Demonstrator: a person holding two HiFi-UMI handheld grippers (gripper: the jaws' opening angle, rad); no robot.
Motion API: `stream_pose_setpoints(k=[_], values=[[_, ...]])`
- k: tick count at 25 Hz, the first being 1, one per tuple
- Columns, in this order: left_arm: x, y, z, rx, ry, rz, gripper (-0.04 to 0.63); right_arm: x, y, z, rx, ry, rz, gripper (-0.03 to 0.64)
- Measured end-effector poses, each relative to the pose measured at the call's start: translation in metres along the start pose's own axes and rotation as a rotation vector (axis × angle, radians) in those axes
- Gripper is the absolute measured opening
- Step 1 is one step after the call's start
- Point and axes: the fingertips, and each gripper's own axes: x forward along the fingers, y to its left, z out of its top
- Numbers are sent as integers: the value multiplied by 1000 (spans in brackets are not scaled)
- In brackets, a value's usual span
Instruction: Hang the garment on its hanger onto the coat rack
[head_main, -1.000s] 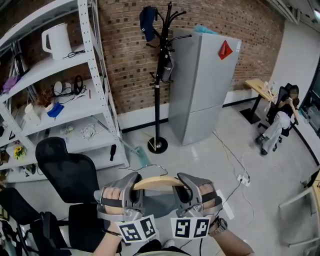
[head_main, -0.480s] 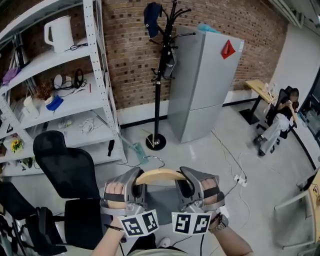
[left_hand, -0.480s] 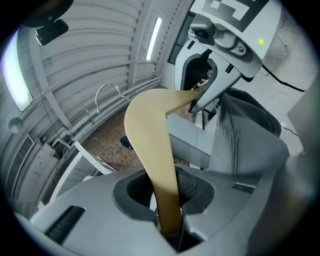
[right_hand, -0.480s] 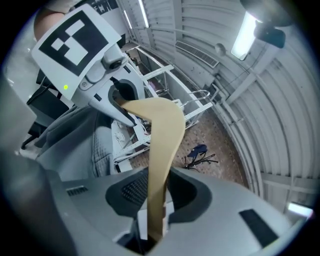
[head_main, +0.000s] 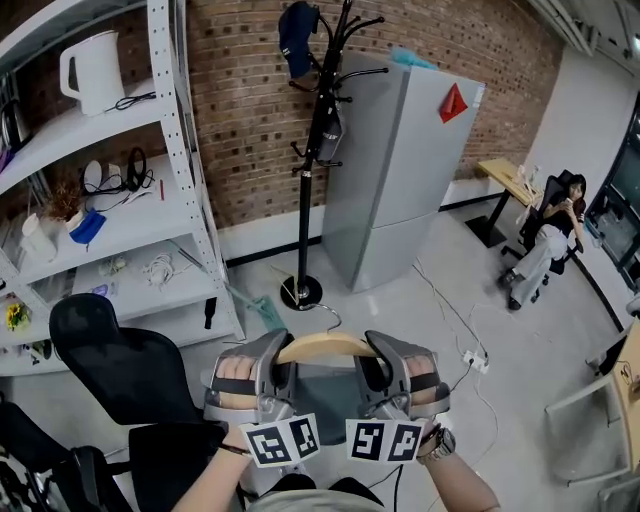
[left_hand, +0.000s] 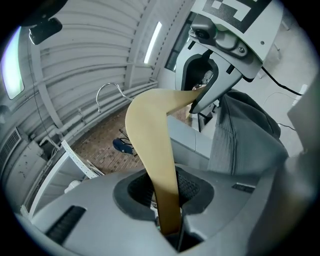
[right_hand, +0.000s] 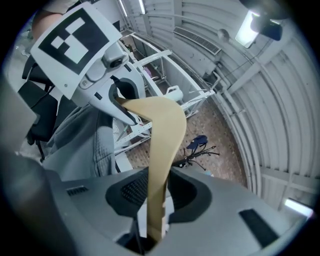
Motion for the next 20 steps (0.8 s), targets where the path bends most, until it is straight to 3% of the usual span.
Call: stream_pose_setpoints(k=[11, 20], values=[[50, 11, -19, 50, -1, -18, 66, 54, 1, -4, 29, 12, 25, 103], [106, 16, -45, 40, 74, -15, 66, 123, -4, -10, 12, -42, 66, 103]])
